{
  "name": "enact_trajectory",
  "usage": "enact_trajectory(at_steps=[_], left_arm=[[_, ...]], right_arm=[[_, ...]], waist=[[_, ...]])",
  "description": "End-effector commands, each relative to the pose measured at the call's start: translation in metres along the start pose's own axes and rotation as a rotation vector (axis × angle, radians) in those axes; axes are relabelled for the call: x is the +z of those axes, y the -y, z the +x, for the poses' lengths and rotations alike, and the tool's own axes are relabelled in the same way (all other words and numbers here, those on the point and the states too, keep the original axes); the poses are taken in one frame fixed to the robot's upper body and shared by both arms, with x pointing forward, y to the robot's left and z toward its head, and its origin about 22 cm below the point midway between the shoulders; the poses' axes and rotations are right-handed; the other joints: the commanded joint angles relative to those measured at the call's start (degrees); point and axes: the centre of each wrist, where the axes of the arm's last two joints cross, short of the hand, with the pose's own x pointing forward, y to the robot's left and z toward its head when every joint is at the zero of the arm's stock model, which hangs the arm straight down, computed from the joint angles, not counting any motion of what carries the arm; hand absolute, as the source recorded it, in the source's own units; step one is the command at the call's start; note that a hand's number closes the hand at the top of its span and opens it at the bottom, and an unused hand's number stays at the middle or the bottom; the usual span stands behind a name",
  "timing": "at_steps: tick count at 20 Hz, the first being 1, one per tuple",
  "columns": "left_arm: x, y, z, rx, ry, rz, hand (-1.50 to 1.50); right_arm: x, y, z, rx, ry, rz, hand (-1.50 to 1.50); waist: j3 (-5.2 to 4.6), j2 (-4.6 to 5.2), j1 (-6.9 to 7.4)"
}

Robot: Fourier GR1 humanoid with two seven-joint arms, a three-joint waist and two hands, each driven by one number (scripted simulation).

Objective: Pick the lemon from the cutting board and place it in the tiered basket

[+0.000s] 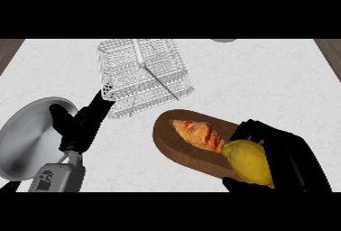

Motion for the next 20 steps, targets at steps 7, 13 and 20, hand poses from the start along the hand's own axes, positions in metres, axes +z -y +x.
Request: enact_trajectory(at_steps=[7, 13, 20], left_arm=[[-0.007, 0.019, 0.001, -0.001, 0.025, -0.04, 0.0], [0.005, 0.002, 0.002, 0.0, 0.003, -0.016, 0.0], [-0.003, 0.006, 0.02, -0.019, 0.001, -0.038, 0.0]], right_arm=[[-0.002, 0.075, 0.072, -0.082, 0.176, -0.211, 1.5], [-0.037, 0.109, 0.124, -0.036, 0.184, -0.213, 1.5], [-0.078, 0.115, 0.182, 0.006, 0.162, -0.178, 1.5]], waist=[[0.04, 0.33, 1.04], [0.03, 0.21, 1.36], [0.03, 0.29, 1.77]])
